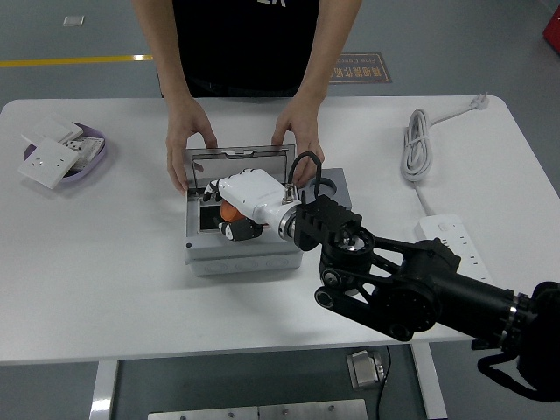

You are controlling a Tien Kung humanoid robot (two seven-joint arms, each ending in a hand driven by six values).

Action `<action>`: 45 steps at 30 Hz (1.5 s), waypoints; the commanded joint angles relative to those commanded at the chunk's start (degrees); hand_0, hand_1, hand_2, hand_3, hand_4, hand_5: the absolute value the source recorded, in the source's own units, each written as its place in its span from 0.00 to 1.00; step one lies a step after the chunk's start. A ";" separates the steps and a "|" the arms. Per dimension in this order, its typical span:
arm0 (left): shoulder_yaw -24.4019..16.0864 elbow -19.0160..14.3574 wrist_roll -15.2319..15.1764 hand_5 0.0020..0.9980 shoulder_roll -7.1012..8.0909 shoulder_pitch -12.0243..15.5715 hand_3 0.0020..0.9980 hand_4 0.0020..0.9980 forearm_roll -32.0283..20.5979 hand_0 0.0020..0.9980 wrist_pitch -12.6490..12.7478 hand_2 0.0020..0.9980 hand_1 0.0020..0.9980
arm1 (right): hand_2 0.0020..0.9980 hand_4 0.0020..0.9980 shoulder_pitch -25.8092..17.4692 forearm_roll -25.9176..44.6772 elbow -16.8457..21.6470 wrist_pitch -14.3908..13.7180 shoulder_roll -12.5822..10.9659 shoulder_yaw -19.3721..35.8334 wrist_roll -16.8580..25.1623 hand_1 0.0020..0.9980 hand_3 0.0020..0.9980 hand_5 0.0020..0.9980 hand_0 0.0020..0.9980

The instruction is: Pick up the cylinder from the cube,place it in the box,flap close box

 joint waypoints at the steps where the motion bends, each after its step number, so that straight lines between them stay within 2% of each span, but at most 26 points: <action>1: -0.02 0.00 0.01 0.21 -0.01 0.02 0.59 0.69 0.02 0.57 0.00 0.56 0.60 | 0.73 0.57 -0.10 0.73 0.31 -0.07 -0.16 0.24 0.15 0.72 0.74 0.25 0.81; 3: -0.01 0.01 0.01 0.21 -0.03 0.07 0.59 0.69 0.02 0.57 0.01 0.56 0.60 | 0.73 0.57 -0.37 2.88 1.31 0.00 -0.71 1.00 0.50 0.72 0.74 0.25 0.81; 4: 0.11 0.01 -0.04 0.21 -0.03 0.12 0.59 0.69 -0.12 0.57 0.02 0.56 0.60 | 0.73 0.62 -0.59 4.47 2.29 0.32 -1.33 1.83 0.89 0.71 0.74 0.28 0.81; 10: 0.85 -0.05 -0.34 0.21 -0.13 0.34 0.59 0.69 -0.83 0.57 0.02 0.56 0.60 | 0.73 0.64 -1.12 15.41 9.17 2.40 -6.26 7.75 3.43 0.71 0.74 0.27 0.81; 14: 0.45 -0.06 -0.11 0.21 -0.20 0.37 0.59 0.69 -0.30 0.57 -0.03 0.56 0.60 | 0.73 0.64 0.82 22.68 13.25 2.36 -8.63 10.73 4.78 0.71 0.74 0.27 0.81; 16: -0.03 -0.03 0.10 0.21 -0.16 0.33 0.59 0.68 0.23 0.57 -0.04 0.56 0.60 | 0.72 0.64 2.54 25.39 13.74 2.32 -9.07 10.84 4.74 0.70 0.74 0.28 0.79; 18: -0.39 0.00 0.26 0.21 -0.06 0.27 0.59 0.68 0.60 0.57 -0.04 0.56 0.60 | 0.72 0.64 4.41 27.85 13.53 2.30 -9.25 10.51 4.58 0.70 0.74 0.28 0.79; 22: -1.21 0.04 0.64 0.21 0.16 0.14 0.59 0.68 1.53 0.57 -0.05 0.56 0.60 | 0.71 0.65 8.50 31.40 9.74 2.20 -8.37 8.73 4.86 0.69 0.74 0.28 0.79; 27: -1.22 -0.05 0.70 0.21 0.32 -0.17 0.59 0.68 1.81 0.57 -0.10 0.56 0.60 | 0.71 0.65 13.43 34.19 2.07 2.02 -5.72 5.21 6.46 0.69 0.74 0.28 0.79; 30: -0.98 -0.10 0.61 0.21 0.34 -0.35 0.59 0.68 1.67 0.57 -0.12 0.56 0.60 | 0.71 0.65 14.53 35.28 -2.79 1.87 -5.01 3.69 7.13 0.69 0.73 0.28 0.78; 34: -0.91 -0.09 0.59 0.21 0.38 -0.32 0.59 0.68 1.64 0.57 -0.11 0.56 0.60 | 0.71 0.66 13.57 35.75 -7.47 1.65 -5.72 1.52 7.48 0.69 0.73 0.30 0.77; 36: -1.05 -0.04 0.66 0.21 0.35 -0.20 0.59 0.68 1.72 0.57 -0.08 0.56 0.60 | 0.71 0.66 12.64 35.50 -8.03 1.56 -6.35 0.73 7.61 0.69 0.73 0.30 0.77; 39: -1.01 -0.03 0.68 0.21 0.30 -0.07 0.59 0.68 1.72 0.57 -0.08 0.56 0.60 | 0.71 0.66 11.32 34.60 -6.58 1.29 -7.49 0.09 7.60 0.69 0.73 0.30 0.77; 45: 0.20 -0.09 0.06 0.21 0.40 -0.11 0.59 0.67 0.28 0.57 0.00 0.56 0.60 | 0.71 0.68 8.72 31.63 -0.03 0.38 -11.07 -0.57 6.72 0.69 0.73 0.32 0.77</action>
